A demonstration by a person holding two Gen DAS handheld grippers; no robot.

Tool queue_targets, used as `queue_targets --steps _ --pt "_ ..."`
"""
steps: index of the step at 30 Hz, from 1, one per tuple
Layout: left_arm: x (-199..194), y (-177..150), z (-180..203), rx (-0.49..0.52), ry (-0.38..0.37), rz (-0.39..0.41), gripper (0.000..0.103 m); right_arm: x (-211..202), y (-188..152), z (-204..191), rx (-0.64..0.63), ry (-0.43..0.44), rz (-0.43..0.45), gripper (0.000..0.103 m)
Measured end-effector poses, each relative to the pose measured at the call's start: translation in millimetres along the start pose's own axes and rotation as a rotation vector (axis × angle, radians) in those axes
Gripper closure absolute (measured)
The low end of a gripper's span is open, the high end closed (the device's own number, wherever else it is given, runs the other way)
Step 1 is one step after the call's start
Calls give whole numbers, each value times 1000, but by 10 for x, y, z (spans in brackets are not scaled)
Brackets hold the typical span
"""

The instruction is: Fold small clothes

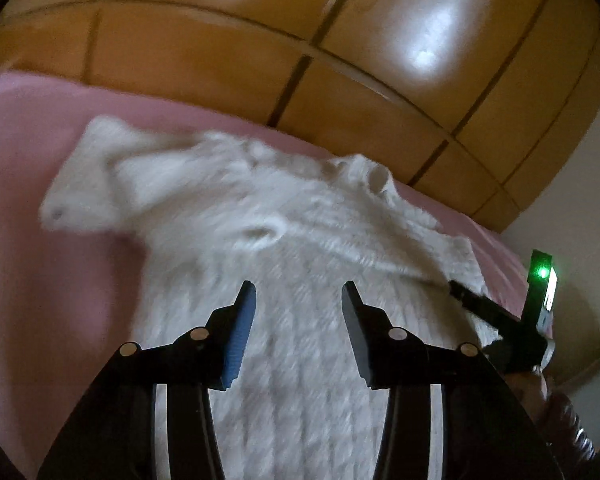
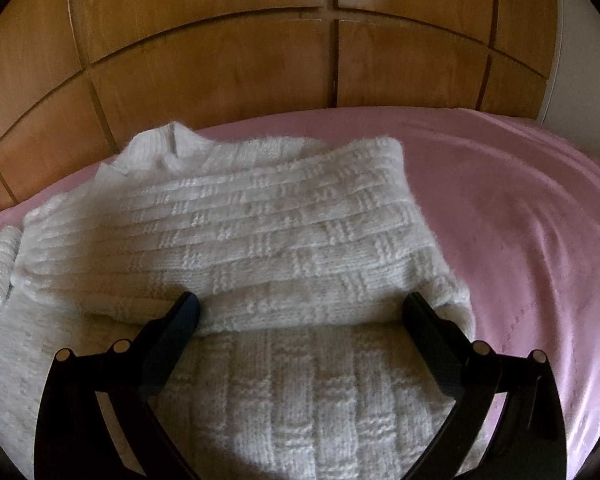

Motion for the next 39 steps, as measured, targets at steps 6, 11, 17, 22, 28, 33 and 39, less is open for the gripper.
queue_targets --steps 6,11,17,22,28,33,39 --pt "-132 -255 -190 -55 25 0 60 -664 125 -463 -126 195 142 18" --pt "-212 -401 -249 -45 20 1 60 -1140 -40 -1438 -456 390 185 39" --pt "-221 -466 -330 -42 -12 19 60 -1220 -220 -2305 -685 418 200 38" --pt "-211 -489 -357 -36 -27 16 59 -1176 -175 -2650 -724 393 193 54" --pt "-222 -527 -350 -23 -39 24 57 -1252 46 -2555 -587 395 194 97" --pt "-177 -518 -331 -21 -36 25 57 -1223 422 -1962 -305 451 144 98" --pt "-147 -505 -301 -18 -26 25 57 -751 598 -961 25 449 -2 98"
Point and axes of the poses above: each gripper's, at about its wrist camera, not at the fingertips, and x roughly the way its jaws point, z to its right, y to its top, the point moved 2 cm from there along x, roughly the way its jaws point, and after that the axes turned 14 degrees about -y, right-handed, at the moved point
